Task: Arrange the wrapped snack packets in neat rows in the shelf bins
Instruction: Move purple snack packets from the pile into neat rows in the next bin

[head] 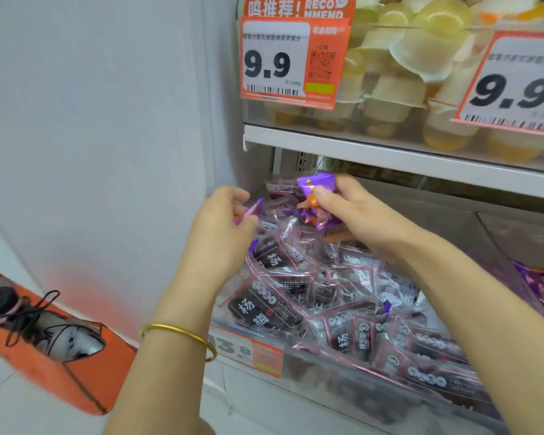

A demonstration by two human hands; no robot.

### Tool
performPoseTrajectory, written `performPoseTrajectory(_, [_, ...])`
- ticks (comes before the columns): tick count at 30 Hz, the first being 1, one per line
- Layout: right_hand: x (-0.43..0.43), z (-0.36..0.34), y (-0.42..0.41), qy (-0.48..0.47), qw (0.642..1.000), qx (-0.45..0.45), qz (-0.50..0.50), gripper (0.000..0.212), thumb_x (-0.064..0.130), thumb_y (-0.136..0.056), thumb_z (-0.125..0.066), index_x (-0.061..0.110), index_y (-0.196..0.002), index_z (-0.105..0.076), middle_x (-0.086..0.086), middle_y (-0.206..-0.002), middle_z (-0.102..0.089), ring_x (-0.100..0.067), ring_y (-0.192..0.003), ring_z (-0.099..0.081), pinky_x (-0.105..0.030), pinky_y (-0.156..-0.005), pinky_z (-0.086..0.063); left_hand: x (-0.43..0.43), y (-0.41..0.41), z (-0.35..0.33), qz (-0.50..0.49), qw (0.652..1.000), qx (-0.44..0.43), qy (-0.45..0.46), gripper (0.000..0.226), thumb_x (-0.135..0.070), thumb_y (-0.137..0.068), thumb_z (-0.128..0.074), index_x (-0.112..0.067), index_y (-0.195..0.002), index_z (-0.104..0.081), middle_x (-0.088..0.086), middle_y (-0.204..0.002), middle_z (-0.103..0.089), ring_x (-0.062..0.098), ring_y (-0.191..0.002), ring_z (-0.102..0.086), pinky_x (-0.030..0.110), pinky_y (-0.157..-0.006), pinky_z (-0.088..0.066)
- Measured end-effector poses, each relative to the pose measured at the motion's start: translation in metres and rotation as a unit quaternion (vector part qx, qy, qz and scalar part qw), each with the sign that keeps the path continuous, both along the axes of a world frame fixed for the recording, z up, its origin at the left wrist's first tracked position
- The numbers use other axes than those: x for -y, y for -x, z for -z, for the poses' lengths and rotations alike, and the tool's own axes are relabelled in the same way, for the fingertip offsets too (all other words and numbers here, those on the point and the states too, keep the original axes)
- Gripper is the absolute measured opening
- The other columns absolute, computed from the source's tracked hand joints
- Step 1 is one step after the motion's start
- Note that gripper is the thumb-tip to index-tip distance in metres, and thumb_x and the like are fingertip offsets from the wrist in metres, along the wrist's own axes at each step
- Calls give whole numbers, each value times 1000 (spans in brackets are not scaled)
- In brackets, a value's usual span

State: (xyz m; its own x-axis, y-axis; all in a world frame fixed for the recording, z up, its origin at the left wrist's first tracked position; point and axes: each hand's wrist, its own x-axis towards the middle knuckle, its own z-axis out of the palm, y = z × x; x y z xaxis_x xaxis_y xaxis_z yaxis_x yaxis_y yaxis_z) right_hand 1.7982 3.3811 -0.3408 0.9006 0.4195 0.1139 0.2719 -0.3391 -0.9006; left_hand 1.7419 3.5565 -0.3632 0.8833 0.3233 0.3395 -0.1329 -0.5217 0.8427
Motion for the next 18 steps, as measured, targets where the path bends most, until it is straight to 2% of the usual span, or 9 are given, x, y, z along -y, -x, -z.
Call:
performPoseTrajectory(3, [8,4,3,-155,985,-64,45,15,31,-99,-42,23,-107,-50,-5,-102,-70,-14,-85,-67,-34,-76,-53,4,2,-3,-30,994,45,91,16,-9,-91,-54,-17,-105,-52,-3,-91,-55,3,-70,-55,4,-57,-43])
performPoseTrajectory(6, [19,2,9,-301,942,-125,82,17,29,-97,-45,13,-97,-51,-19,-98,-70,-26,-83,-69,-40,-83,-55,17,5,-9,21,981,80,176,15,-7,-92,-54,-21,-92,-51,1,-93,-55,9,-67,-57,17,-54,-54])
performPoseTrajectory(9, [31,1,23,-376,903,-190,83,19,29,-94,-49,11,-91,-46,-25,-99,-69,-31,-92,-69,-39,-79,-58,29,5,-10,64,983,83,148,15,-6,-92,-53,-19,-85,-56,-3,-89,-56,10,-71,-58,28,-57,-58])
performPoseTrajectory(11, [41,2,35,-415,879,-217,91,18,28,-91,-52,10,-87,-49,-21,-93,-70,-28,-86,-71,-36,-70,-60,34,6,-10,81,984,78,138,14,-6,-93,-52,-16,-87,-59,-6,-86,-58,4,-62,-59,34,-65,-59])
performPoseTrajectory(12, [46,2,40,-432,868,-225,101,18,26,-90,-54,9,-86,-52,-16,-85,-69,-25,-80,-71,-35,-67,-60,35,6,-12,88,985,77,130,15,-5,-93,-51,-16,-89,-61,-6,-89,-60,3,-61,-61,30,-68,-59])
performPoseTrajectory(14, [56,1,52,-446,854,-239,124,21,26,-90,-54,7,-80,-56,-12,-72,-66,-21,-70,-70,-35,-65,-60,39,8,-15,121,983,74,116,14,-8,-93,-53,-17,-94,-63,-2,-97,-63,4,-70,-65,17,-67,-54])
performPoseTrajectory(15, [60,1,58,-449,847,-249,135,25,26,-90,-54,6,-77,-58,-12,-69,-67,-20,-68,-70,-36,-65,-60,42,10,-16,159,977,67,123,10,-14,-91,-57,-19,-96,-64,1,-100,-63,8,-77,-67,14,-68,-52])
performPoseTrajectory(16, [64,0,62,-455,839,-260,144,30,26,-91,-54,5,-72,-60,-12,-70,-67,-20,-67,-70,-37,-65,-60,47,11,-17,208,968,51,130,10,-24,-87,-63,-21,-96,-65,2,-103,-63,15,-86,-67,17,-72,-53])
performPoseTrajectory(18, [72,0,68,-464,827,-283,141,37,28,-90,-54,4,-64,-67,-15,-80,-70,-22,-75,-72,-37,-64,-60,58,11,-15,281,955,32,86,32,-43,-70,-74,-29,-98,-66,-1,-111,-63,19,-99,-65,29,-84,-52])
